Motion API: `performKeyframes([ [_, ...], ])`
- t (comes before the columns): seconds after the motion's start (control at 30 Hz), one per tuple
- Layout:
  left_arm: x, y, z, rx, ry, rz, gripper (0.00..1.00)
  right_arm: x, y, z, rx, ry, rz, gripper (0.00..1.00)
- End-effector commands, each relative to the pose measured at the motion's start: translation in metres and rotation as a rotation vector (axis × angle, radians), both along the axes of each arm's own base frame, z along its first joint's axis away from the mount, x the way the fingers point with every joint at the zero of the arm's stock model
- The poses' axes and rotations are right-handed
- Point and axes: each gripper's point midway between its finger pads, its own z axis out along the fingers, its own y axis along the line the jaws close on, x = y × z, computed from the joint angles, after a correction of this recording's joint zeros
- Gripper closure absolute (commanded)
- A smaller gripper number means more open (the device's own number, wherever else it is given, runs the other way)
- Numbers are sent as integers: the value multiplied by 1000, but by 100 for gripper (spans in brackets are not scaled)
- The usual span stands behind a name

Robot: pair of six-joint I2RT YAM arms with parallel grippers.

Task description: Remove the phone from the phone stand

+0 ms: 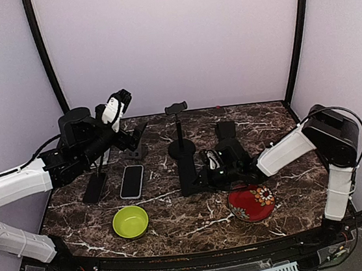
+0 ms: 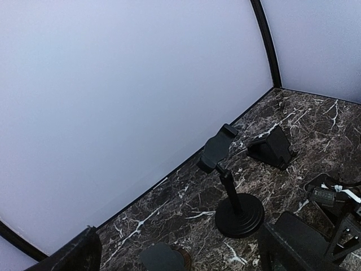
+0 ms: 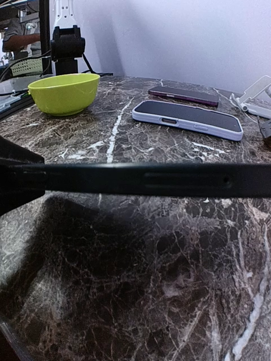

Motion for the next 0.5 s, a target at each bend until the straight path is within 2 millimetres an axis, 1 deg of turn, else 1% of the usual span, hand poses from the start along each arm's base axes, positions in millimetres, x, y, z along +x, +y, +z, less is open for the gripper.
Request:
performKeyframes([
  [0.0,0,5,8,-30,-24,21,1,12,23,30,105,-82,16,90],
  [0.13,0,6,6,-27,-20,26,1,12,25,25,100,-73,19,86],
  [0.3,-1,11,12,-39,-44,41,1,12,22,20,88,-66,11,80],
  [0.4,1,11,12,-35,-45,43,1,10,22,18,83,-57,17,70],
  [0.47,1,10,11,-32,-43,43,1,10,21,19,78,-60,17,67],
])
